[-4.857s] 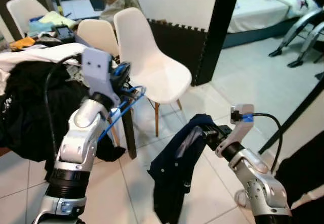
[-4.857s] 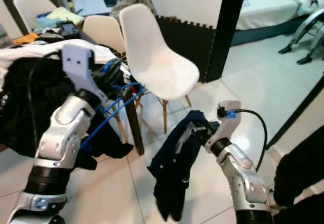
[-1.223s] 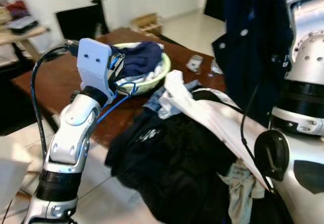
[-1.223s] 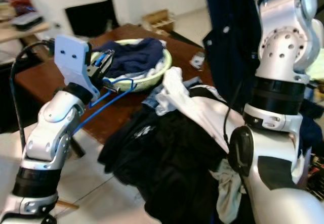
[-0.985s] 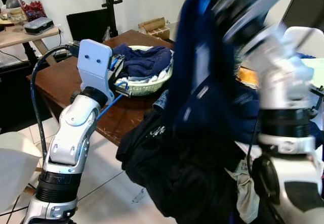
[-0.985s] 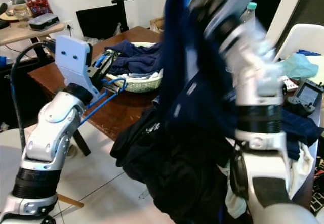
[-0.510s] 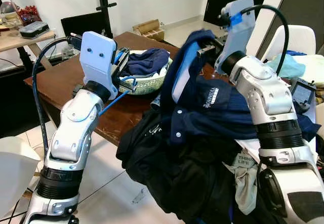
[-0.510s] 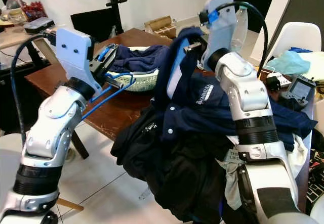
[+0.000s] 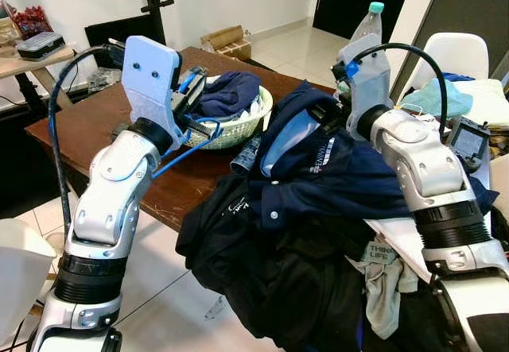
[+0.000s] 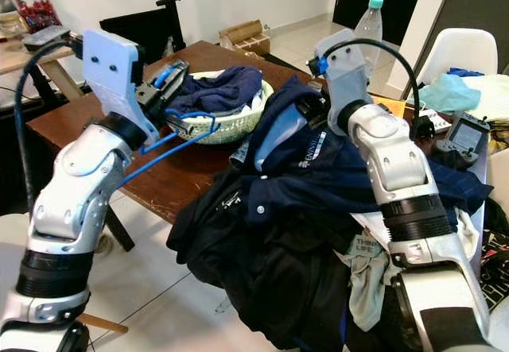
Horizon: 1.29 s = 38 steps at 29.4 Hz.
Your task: Hang hanger
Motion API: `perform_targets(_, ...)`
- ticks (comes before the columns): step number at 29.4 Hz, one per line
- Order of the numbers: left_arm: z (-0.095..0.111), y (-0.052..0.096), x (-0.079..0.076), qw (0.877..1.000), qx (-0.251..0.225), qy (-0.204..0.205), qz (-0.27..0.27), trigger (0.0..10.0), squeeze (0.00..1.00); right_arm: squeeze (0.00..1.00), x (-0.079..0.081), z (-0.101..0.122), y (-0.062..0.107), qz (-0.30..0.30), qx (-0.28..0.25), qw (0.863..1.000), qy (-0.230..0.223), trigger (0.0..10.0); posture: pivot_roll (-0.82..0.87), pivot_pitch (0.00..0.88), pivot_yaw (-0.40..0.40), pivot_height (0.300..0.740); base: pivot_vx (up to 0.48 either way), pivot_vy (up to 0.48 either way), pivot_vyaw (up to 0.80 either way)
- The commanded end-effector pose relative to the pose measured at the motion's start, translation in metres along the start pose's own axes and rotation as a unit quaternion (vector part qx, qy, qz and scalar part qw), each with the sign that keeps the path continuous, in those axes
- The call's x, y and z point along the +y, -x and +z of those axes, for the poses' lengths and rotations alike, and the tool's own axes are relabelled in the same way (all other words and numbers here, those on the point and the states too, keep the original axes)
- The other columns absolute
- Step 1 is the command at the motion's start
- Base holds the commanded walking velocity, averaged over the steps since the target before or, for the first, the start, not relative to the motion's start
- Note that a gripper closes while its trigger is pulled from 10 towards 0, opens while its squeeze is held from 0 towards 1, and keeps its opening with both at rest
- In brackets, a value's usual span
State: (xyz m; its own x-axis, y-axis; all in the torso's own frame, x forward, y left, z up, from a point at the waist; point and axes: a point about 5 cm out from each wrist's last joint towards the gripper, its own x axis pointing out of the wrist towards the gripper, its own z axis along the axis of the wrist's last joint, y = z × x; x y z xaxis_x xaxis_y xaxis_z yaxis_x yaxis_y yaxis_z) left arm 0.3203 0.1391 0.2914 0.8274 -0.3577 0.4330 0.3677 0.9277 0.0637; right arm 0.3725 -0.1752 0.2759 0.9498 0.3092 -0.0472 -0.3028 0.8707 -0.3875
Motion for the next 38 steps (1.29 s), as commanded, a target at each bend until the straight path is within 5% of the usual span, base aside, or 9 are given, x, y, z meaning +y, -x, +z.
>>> perform_targets(1, -0.017, 0.005, -0.009, 0.995, 0.043, 0.084, -0.009, 10.0, 0.00, 1.00, 0.005, -0.006, 0.003, 0.024, 0.021, 0.999, 0.014, 10.0, 0.10, 0.072, -0.038, 0.740, 0.000, 0.000, 0.00)
perform_targets(11, -0.054, 0.017, -0.033, 0.962, 0.169, 0.212, -0.023, 10.0, 0.00, 1.00, 0.010, -0.009, 0.006, 0.051, 0.035, 0.998, 0.033, 10.0, 0.10, 0.074, -0.038, 0.740, 0.000, 0.000, 0.00)
perform_targets(17, -0.051, 0.016, -0.027, 0.952, 0.166, 0.258, -0.005, 10.0, 0.00, 1.00, 0.008, -0.007, 0.007, 0.046, 0.030, 0.998, 0.031, 10.0, 0.10, 0.074, -0.039, 0.740, 0.000, 0.000, 0.00)
perform_targets(18, -0.041, 0.012, -0.024, 0.951, 0.138, 0.276, -0.015, 10.0, 0.00, 0.66, 0.006, -0.005, 0.007, 0.042, 0.023, 0.999, 0.022, 10.0, 0.10, 0.074, -0.039, 0.740, 0.000, 0.000, 0.00)
perform_targets(20, -0.041, 0.012, -0.024, 0.951, 0.138, 0.276, -0.015, 10.0, 0.00, 0.66, 0.006, -0.005, 0.007, 0.042, 0.023, 0.999, 0.022, 10.0, 0.10, 0.074, -0.039, 0.740, 0.000, 0.000, 0.00)
perform_targets(21, -0.027, 0.010, -0.020, 0.951, 0.107, 0.287, -0.039, 10.0, 0.00, 0.00, 0.006, 0.000, 0.007, 0.049, 0.004, 0.999, -0.004, 10.0, 0.10, 0.075, -0.035, 0.740, 0.000, 0.000, 0.00)
perform_targets(24, -0.008, 0.017, -0.019, 0.953, 0.100, 0.260, -0.122, 10.0, 0.00, 0.00, 0.004, 0.007, 0.011, 0.065, -0.019, 0.997, -0.039, 10.0, 0.10, 0.074, -0.033, 0.740, 0.000, 0.000, 0.00)
perform_targets(28, -0.001, 0.035, -0.025, 0.941, 0.167, 0.200, -0.217, 10.0, 0.00, 0.00, -0.002, 0.006, 0.013, 0.062, -0.017, 0.997, -0.050, 10.0, 0.10, 0.075, -0.033, 0.740, 0.000, 0.000, 0.00)
perform_targets(38, 0.007, 0.059, -0.026, 0.909, 0.269, 0.143, -0.285, 10.0, 0.00, 0.00, -0.008, 0.004, 0.015, 0.050, -0.007, 0.997, -0.053, 10.0, 0.11, 0.068, -0.029, 0.740, 0.000, 0.000, 0.00)
